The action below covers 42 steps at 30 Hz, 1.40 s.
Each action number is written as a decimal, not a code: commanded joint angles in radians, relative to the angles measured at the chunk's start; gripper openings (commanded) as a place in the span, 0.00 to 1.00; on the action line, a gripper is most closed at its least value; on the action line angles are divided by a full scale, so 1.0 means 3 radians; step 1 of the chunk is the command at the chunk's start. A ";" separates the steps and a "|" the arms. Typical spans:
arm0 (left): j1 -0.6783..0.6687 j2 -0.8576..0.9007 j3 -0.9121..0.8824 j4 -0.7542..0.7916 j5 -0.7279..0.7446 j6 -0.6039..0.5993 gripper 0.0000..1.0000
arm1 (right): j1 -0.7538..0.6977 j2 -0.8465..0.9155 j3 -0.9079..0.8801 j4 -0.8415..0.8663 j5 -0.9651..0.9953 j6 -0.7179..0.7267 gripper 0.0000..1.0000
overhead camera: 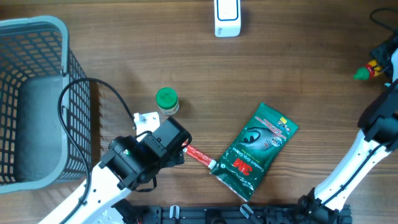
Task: Scan the item barcode
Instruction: 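Carry the bottle to the right table edge and release it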
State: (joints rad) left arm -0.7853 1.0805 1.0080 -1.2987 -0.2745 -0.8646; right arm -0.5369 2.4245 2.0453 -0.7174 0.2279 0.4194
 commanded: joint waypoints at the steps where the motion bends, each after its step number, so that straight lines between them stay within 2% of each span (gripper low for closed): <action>1: 0.0015 -0.0018 0.0032 0.0000 -0.0009 0.0055 1.00 | -0.0089 -0.0036 0.0033 0.0039 -0.0071 -0.0289 0.59; 3: 0.0015 -0.0018 0.0032 0.0000 -0.0009 0.0055 1.00 | -0.0107 -0.0083 0.0084 -0.0050 -0.0094 -0.0294 0.95; 4: 0.0015 -0.0018 0.0032 0.0001 -0.0009 0.0055 1.00 | -0.0107 -0.0139 0.0158 -0.0168 -0.0117 -0.0289 1.00; 6: 0.0015 -0.0018 0.0032 0.0000 -0.0009 0.0055 1.00 | -0.0084 -0.0343 0.0324 -0.0388 -0.0144 -0.0287 1.00; 9: 0.0015 -0.0018 0.0032 0.0000 -0.0009 0.0056 1.00 | -0.0075 -0.0985 0.0360 -0.0665 -0.0282 0.0107 1.00; 12: 0.0015 -0.0018 0.0032 0.0000 -0.0009 0.0055 1.00 | -0.0071 -0.1583 0.0360 -0.1081 -0.0862 0.0502 1.00; 15: 0.0015 -0.0018 0.0032 0.0000 -0.0009 0.0055 1.00 | 0.0069 -0.2454 0.0360 -0.1667 -0.1686 0.1099 1.00; 19: 0.0015 -0.0018 0.0032 0.0000 -0.0009 0.0056 1.00 | 0.0388 -0.3086 0.0360 -0.2328 -0.1804 0.1143 1.00; 24: 0.0015 -0.0018 0.0032 0.0000 -0.0009 0.0055 1.00 | 0.0598 -0.3251 0.0348 -0.2969 -0.1550 0.1092 1.00; 30: 0.0015 -0.0018 0.0032 0.0000 -0.0009 0.0055 1.00 | 0.0601 -0.3251 0.0291 -0.2969 -0.1550 0.0699 1.00; 42: 0.0015 -0.0018 0.0032 0.0000 -0.0009 0.0055 1.00 | 0.0603 -0.3251 0.0173 -0.2969 -0.1583 0.0734 1.00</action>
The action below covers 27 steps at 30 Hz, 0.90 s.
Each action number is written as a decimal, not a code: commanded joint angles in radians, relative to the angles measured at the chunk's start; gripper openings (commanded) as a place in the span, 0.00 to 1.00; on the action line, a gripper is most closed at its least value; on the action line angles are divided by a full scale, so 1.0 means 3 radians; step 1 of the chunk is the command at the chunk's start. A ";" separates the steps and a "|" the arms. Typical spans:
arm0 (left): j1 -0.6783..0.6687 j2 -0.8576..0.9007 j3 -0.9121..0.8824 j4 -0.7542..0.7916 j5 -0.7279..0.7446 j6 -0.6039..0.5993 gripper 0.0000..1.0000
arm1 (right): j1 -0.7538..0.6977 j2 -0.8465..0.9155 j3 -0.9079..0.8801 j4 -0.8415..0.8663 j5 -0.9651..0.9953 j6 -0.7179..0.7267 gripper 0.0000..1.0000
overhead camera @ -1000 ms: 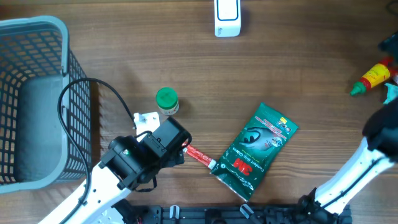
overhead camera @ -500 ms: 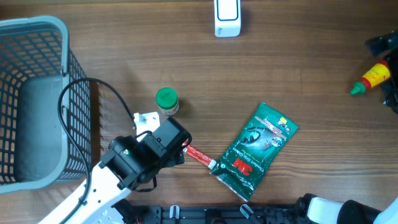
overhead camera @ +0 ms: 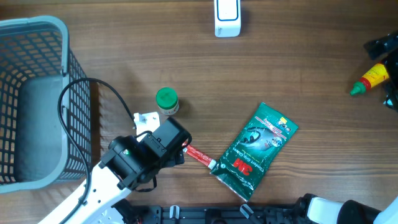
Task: Scan the item barcode
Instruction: 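Carry the bottle to the right table edge and release it, then bring the right gripper back and grasp the green glove pack's edge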
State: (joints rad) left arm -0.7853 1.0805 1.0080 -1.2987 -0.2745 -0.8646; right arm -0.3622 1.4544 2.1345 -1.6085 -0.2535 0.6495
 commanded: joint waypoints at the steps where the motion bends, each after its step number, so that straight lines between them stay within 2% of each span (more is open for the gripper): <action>1: 0.0015 -0.0018 0.0032 0.0000 -0.0009 0.0055 1.00 | 0.0020 -0.0018 -0.0216 0.0001 0.0001 0.0027 1.00; 5: 0.0015 -0.0018 0.0032 0.0000 -0.0009 0.0056 1.00 | 0.0072 -0.0018 -0.0806 0.0061 -0.0050 -0.0045 0.99; 10: 0.0015 -0.0018 0.0032 0.0000 -0.0009 0.0055 1.00 | 0.0589 -0.0018 -0.1535 0.0404 -0.0163 -0.0490 1.00; 13: 0.0015 -0.0018 0.0032 0.0000 -0.0009 0.0055 1.00 | 0.0936 -0.0018 -0.1890 0.0573 -0.0161 -0.0483 1.00; 16: 0.0015 -0.0018 0.0032 0.0000 -0.0009 0.0055 1.00 | 0.1345 -0.0018 -0.2326 0.0645 -0.0095 0.0159 1.00; 19: 0.0015 -0.0018 0.0032 0.0001 -0.0009 0.0056 1.00 | 0.1784 -0.0018 -0.2778 0.1063 0.0120 0.0308 1.00; 23: 0.0015 -0.0018 0.0032 0.0001 -0.0009 0.0056 1.00 | 0.2022 -0.0018 -0.3203 0.1101 0.0357 0.0960 1.00; 27: 0.0015 -0.0018 0.0032 0.0000 -0.0009 0.0055 1.00 | 0.2049 -0.0064 -0.3623 0.1312 0.0292 0.0877 1.00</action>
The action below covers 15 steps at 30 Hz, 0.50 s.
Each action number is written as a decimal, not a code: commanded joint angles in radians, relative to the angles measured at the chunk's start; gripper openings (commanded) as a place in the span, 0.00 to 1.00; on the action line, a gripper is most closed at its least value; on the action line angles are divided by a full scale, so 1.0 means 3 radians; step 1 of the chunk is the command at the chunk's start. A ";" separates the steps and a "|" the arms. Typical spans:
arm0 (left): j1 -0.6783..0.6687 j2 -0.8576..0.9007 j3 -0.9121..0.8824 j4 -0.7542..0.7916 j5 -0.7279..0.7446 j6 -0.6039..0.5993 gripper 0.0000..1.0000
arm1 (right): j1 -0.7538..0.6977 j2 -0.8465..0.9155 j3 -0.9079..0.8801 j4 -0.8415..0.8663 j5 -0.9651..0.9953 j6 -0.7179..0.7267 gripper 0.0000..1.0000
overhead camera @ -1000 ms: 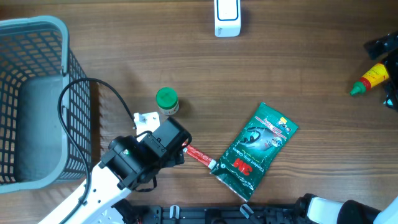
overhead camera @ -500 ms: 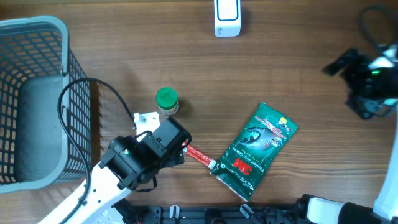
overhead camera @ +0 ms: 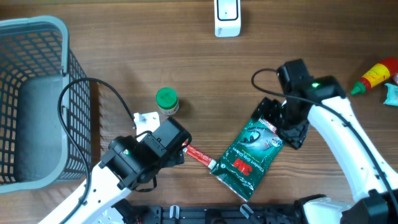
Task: Scan the item barcode
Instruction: 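Bring the right gripper back and grasp the green glove pack's edge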
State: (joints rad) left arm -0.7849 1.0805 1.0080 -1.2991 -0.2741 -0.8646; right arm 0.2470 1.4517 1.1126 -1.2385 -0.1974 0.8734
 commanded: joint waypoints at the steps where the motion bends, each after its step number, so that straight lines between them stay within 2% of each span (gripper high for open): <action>1: 0.0014 -0.0018 0.0032 0.0001 -0.0010 0.0055 1.00 | 0.0018 -0.0100 -0.0248 0.0111 0.0093 0.0032 0.99; 4: 0.0014 -0.0018 0.0032 0.0001 -0.0010 0.0055 1.00 | 0.0018 -0.0520 -0.0251 0.0189 0.0060 -0.0214 0.98; 7: 0.0014 -0.0018 0.0031 0.0108 -0.0186 0.0055 1.00 | 0.0018 -0.1058 -0.0387 0.0284 0.0197 -0.0192 0.99; 9: 0.0014 -0.0018 0.0032 0.0323 -0.0187 0.0055 1.00 | 0.0018 -0.1441 -0.0721 0.0514 0.0211 -0.0088 0.99; 11: 0.0014 -0.0018 0.0032 0.0465 -0.0187 0.0055 1.00 | 0.0018 -0.1752 -0.1183 0.0825 0.0219 0.0085 0.87; 15: 0.0014 -0.0018 0.0032 0.0573 -0.0187 0.0055 1.00 | 0.0018 -0.1910 -0.1609 0.0988 0.0174 0.0177 0.88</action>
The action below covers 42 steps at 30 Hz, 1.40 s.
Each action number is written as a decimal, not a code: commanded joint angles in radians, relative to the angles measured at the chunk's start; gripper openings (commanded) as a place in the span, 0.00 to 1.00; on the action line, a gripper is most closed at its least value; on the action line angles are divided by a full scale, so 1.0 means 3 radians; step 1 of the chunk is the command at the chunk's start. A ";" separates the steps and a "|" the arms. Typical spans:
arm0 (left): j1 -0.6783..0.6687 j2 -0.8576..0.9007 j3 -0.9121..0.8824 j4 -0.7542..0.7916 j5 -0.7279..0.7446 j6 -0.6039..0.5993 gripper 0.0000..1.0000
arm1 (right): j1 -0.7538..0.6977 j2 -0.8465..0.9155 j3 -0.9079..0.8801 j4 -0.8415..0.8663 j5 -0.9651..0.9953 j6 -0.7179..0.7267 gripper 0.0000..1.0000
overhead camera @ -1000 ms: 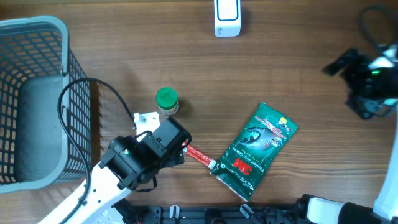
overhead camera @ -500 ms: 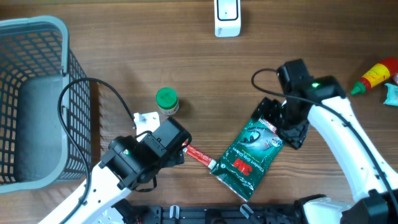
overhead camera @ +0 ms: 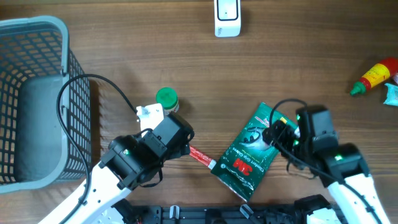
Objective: Scan the item barcode
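A green 3M packet (overhead camera: 252,152) lies flat on the wooden table, front centre. My right gripper (overhead camera: 275,134) reaches in from the lower right and sits at the packet's upper right edge; its dark fingers blend with the cables, so their state is unclear. The white scanner (overhead camera: 226,17) stands at the table's far edge. My left gripper (overhead camera: 185,144) hangs beside a small red tube (overhead camera: 200,155) that lies just left of the packet; the wrist body hides its fingers.
A grey mesh basket (overhead camera: 37,28) fills the left side. A green-capped jar (overhead camera: 166,99) stands just above the left wrist. A yellow bottle with a red wrap (overhead camera: 375,74) and a teal scrap (overhead camera: 392,93) lie at the right edge.
My right arm has moved from above the packet's top to the lower right, with its gripper now at the packet's right edge. The left wrist has moved slightly away from the front edge.
My right gripper was first at the far right edge by the yellow bottle. The bottle then lay there with the arm almost out of view. Later the right arm was stretched over the packet's top, and now it meets the packet from the lower right. The packet has stayed put.
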State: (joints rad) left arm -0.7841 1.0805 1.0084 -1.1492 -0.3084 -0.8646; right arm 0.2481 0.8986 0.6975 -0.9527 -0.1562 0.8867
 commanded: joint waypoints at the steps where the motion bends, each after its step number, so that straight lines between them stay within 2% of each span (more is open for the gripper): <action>1: 0.0011 -0.0018 0.0031 0.0109 -0.0072 0.0055 1.00 | 0.0014 -0.0052 -0.0337 0.0055 0.0080 0.0292 0.89; 6: 0.0011 -0.0018 0.0031 0.0132 -0.0072 0.0055 1.00 | 0.0014 0.0159 -0.0805 0.0580 0.0057 0.0559 0.89; 8: 0.0011 -0.0018 0.0031 0.0131 -0.0072 0.0055 1.00 | 0.0014 0.0258 -0.0928 0.0712 0.0057 0.0673 0.86; 10: 0.0011 -0.0018 0.0031 0.0132 -0.0072 0.0055 1.00 | 0.0014 0.0412 -0.1080 0.0932 -0.0009 0.0824 0.72; 13: 0.0011 -0.0018 0.0031 0.0132 -0.0072 0.0055 1.00 | 0.0014 0.0576 -0.1246 0.1270 -0.0048 0.0833 0.61; 14: 0.0011 -0.0018 0.0031 0.0131 -0.0072 0.0055 1.00 | 0.0014 0.0640 -0.1310 0.1400 -0.0048 0.0834 0.54; 16: 0.0011 -0.0018 0.0031 0.0131 -0.0072 0.0055 1.00 | 0.0014 0.0758 -0.1415 0.1634 -0.0099 0.0833 0.32; 17: 0.0011 -0.0018 0.0031 0.0131 -0.0072 0.0055 1.00 | 0.0014 0.0806 -0.1438 0.1695 -0.0111 0.0834 0.12; 18: 0.0011 -0.0018 0.0031 0.0131 -0.0072 0.0055 1.00 | 0.0014 0.0879 -0.1445 0.1764 -0.0111 0.0820 0.04; 22: 0.0011 -0.0018 0.0031 0.0131 -0.0072 0.0055 1.00 | 0.0010 0.0865 -0.1415 0.2052 -0.0369 0.0612 0.04; 28: 0.0011 -0.0018 0.0031 0.0134 -0.0072 0.0055 1.00 | 0.0010 0.0312 -0.1063 0.1915 -0.1211 -0.0542 0.04; 32: 0.0011 -0.0018 0.0031 0.0285 -0.0071 0.0053 1.00 | 0.0010 -0.0103 -0.1059 0.1745 -0.1447 -0.0777 0.05; 42: 0.0011 -0.0018 0.0031 0.0704 -0.0071 0.0053 1.00 | 0.0010 -0.0900 -0.0875 0.1779 -0.2124 -0.1392 0.04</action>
State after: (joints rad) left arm -0.7841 1.0805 1.0084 -0.9558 -0.3103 -0.8646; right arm 0.2481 0.6754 0.3813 -0.4297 -0.6922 0.5644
